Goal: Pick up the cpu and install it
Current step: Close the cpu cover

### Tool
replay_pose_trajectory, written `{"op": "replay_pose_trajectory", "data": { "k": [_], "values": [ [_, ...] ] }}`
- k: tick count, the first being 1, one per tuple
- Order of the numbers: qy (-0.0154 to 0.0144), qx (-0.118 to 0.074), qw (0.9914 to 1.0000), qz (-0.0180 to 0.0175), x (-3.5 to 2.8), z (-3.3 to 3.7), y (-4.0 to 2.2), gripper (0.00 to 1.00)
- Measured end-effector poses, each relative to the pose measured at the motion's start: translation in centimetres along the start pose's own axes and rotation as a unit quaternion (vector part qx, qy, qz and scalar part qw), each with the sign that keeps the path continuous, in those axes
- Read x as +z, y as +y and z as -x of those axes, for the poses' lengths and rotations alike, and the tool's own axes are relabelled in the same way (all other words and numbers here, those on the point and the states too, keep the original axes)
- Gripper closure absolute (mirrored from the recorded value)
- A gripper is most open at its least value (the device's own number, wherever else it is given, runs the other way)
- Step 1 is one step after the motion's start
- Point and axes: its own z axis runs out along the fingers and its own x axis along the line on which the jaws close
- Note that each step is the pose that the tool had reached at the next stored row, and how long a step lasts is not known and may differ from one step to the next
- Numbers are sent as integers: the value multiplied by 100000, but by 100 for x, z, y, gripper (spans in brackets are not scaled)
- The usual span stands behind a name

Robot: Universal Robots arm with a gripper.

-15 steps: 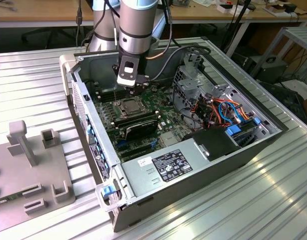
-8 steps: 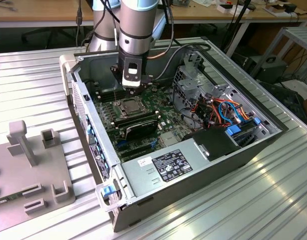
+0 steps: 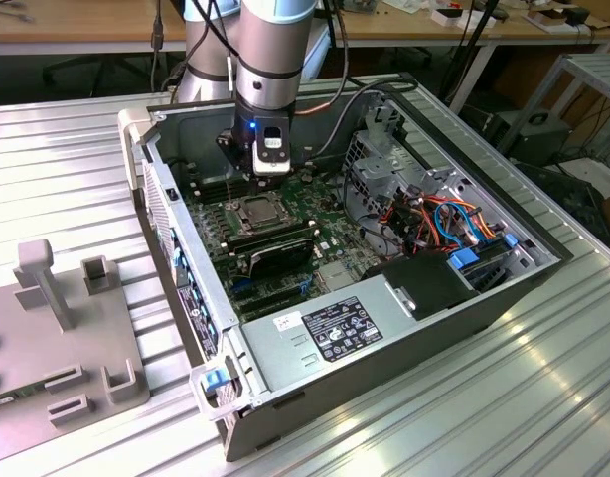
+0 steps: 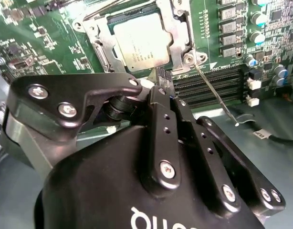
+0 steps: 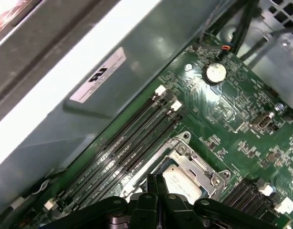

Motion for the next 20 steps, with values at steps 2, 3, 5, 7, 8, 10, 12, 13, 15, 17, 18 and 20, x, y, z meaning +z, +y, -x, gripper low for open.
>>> {"op": "replay_pose_trajectory", "data": {
  "k": [2, 3, 5, 7, 8, 10, 12, 13, 15, 17, 18, 20],
  "values": [
    [195, -2652, 99965, -12, 3, 0, -1, 89],
    [290, -3979, 99920, -25, 5, 0, -1, 89],
    [416, -5771, 99832, -33, 9, 0, -1, 89],
    [543, -7593, 99710, -48, 12, 0, -1, 89],
    [604, -8453, 99640, -52, 13, 0, -2, 89],
    [743, -10488, 99446, -70, 17, 0, -2, 89],
    [887, -12563, 99204, -87, 20, 0, -2, 89],
    [971, -13750, 99045, -93, 22, 0, -2, 89],
    [1138, -16191, 98674, -113, 25, 0, -2, 89],
    [1324, -18846, 98199, -130, 28, 0, -2, 89],
    [1376, -19616, 98047, -138, 29, 0, -3, 89],
    [1512, -21613, 97625, -158, 32, 0, -3, 89]
  ]
}}
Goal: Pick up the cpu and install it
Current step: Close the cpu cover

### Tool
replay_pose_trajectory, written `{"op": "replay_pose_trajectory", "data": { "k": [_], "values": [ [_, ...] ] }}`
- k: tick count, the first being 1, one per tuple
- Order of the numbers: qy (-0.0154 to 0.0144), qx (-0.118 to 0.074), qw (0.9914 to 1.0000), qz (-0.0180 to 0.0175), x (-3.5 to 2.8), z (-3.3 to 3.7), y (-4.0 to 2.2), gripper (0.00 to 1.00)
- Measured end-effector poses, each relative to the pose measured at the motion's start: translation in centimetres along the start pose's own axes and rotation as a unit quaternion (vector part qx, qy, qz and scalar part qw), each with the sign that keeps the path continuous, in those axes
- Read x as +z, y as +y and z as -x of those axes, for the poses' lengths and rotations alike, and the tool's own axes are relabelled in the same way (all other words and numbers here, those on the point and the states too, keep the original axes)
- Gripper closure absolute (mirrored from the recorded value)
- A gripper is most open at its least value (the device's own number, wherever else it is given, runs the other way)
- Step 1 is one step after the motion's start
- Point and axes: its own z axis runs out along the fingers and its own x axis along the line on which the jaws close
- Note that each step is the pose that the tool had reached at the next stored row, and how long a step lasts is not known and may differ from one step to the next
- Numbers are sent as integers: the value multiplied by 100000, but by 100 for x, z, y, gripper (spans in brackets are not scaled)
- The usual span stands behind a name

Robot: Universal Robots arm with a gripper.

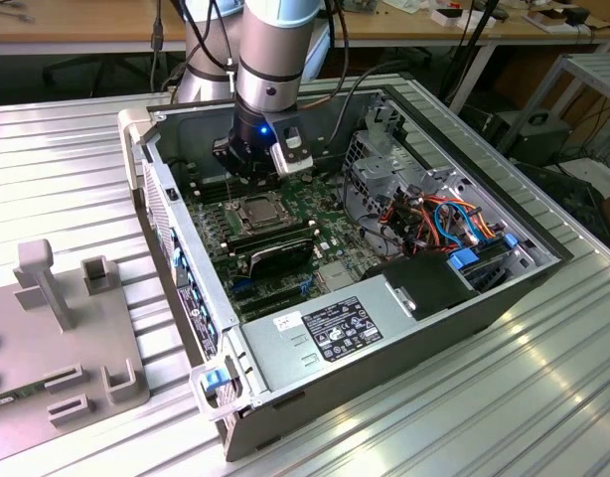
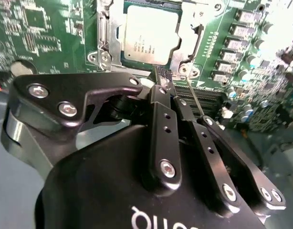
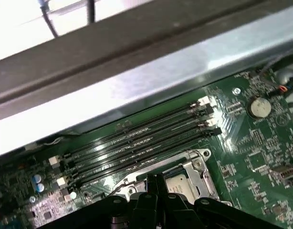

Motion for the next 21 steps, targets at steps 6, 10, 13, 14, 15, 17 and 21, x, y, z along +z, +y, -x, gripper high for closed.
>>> {"op": "replay_pose_trajectory", "data": {
  "k": [6, 10, 13, 14, 15, 17, 21],
  "values": [
    [429, -6632, 99779, -143, 10, 0, -1, 89],
    [750, -11638, 99317, -261, 19, 0, -1, 89],
    [925, -14499, 98938, -366, 24, 0, -1, 89],
    [943, -15121, 98844, -501, 24, 0, -1, 89],
    [886, -16247, 98660, -1213, 25, 0, -2, 89],
    [765, -16991, 98508, -2616, 25, -4, -3, 89],
    [707, -17516, 98399, -3220, 29, -25, -12, 89]
  ]
}}
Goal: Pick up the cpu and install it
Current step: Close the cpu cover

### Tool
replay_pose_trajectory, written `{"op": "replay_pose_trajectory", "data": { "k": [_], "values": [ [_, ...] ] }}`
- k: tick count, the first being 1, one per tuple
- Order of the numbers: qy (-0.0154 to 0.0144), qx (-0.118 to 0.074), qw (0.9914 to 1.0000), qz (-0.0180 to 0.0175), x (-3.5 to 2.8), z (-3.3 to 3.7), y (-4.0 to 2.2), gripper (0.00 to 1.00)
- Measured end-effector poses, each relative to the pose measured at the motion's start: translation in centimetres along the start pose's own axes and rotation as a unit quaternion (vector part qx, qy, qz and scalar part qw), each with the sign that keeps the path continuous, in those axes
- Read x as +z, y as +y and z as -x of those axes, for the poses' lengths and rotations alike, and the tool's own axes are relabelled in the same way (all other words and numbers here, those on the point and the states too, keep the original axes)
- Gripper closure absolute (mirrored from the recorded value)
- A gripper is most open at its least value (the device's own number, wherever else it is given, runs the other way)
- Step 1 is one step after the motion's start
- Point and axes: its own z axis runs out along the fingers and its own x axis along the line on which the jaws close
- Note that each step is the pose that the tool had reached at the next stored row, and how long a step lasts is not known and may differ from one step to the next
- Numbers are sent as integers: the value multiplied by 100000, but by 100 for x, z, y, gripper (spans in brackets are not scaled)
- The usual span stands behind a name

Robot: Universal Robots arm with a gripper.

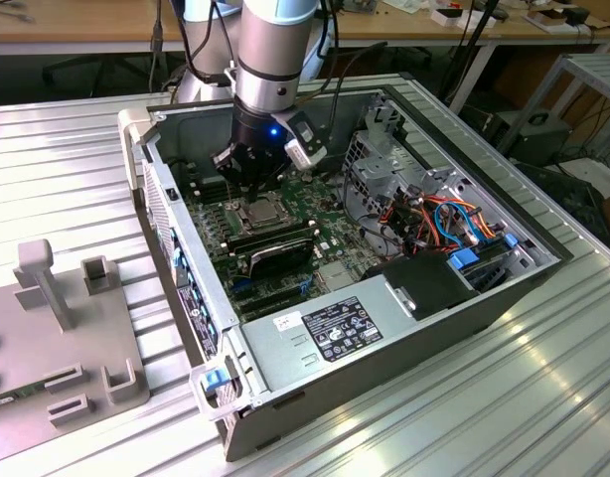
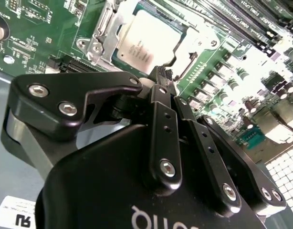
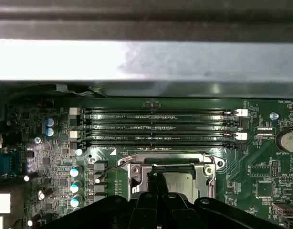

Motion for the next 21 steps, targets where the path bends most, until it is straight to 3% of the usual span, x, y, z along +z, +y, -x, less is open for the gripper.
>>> {"op": "replay_pose_trajectory", "data": {
  "k": [5, 11, 17, 21],
  "values": [
    [-2, -397, 99999, -8, 6, -69, -31, 89],
    [-3, -573, 99998, -5, 8, -88, -133, 89],
    [-5, -575, 99998, -4, 11, -88, -137, 89],
    [0, -577, 99998, -6, 69, -88, -137, 89]
  ]
}}
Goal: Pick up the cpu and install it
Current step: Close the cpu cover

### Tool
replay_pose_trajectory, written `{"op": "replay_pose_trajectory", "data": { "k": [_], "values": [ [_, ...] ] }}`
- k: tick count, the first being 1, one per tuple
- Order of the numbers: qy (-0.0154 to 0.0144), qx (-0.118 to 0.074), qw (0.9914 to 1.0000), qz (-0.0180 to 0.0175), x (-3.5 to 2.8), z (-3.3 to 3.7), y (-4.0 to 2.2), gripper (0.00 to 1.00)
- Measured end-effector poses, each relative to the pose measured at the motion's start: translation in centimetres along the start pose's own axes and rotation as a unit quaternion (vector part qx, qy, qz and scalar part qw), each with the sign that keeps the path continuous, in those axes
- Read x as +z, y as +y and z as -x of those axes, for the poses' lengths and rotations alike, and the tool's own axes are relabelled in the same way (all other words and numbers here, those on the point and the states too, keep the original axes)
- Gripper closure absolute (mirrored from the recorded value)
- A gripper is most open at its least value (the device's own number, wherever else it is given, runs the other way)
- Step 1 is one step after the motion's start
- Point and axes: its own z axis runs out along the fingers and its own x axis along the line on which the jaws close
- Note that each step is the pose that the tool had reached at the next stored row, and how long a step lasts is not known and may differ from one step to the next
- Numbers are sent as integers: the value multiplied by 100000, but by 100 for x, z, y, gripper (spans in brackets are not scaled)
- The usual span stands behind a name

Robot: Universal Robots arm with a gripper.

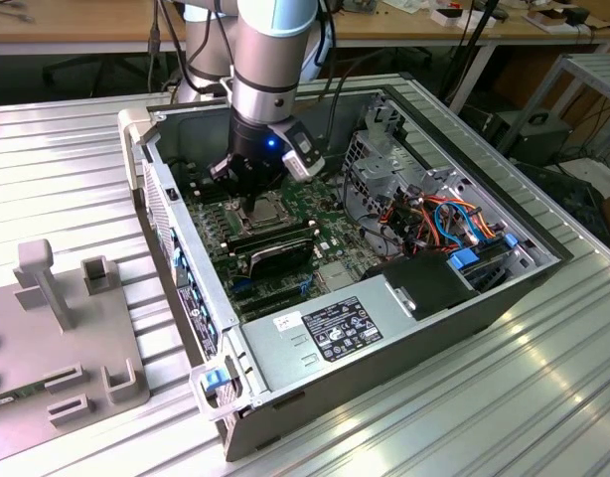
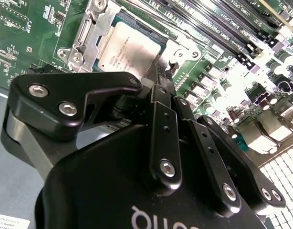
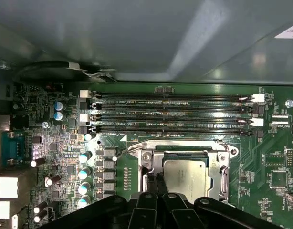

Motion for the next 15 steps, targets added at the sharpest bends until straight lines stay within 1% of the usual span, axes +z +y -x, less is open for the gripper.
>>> {"op": "replay_pose_trajectory", "data": {
  "k": [9, 15],
  "values": [
    [-4, 0, 100000, 2, 69, 0, 0, 89],
    [0, 1, 100000, -2, 72, 0, 0, 89]
  ]
}}
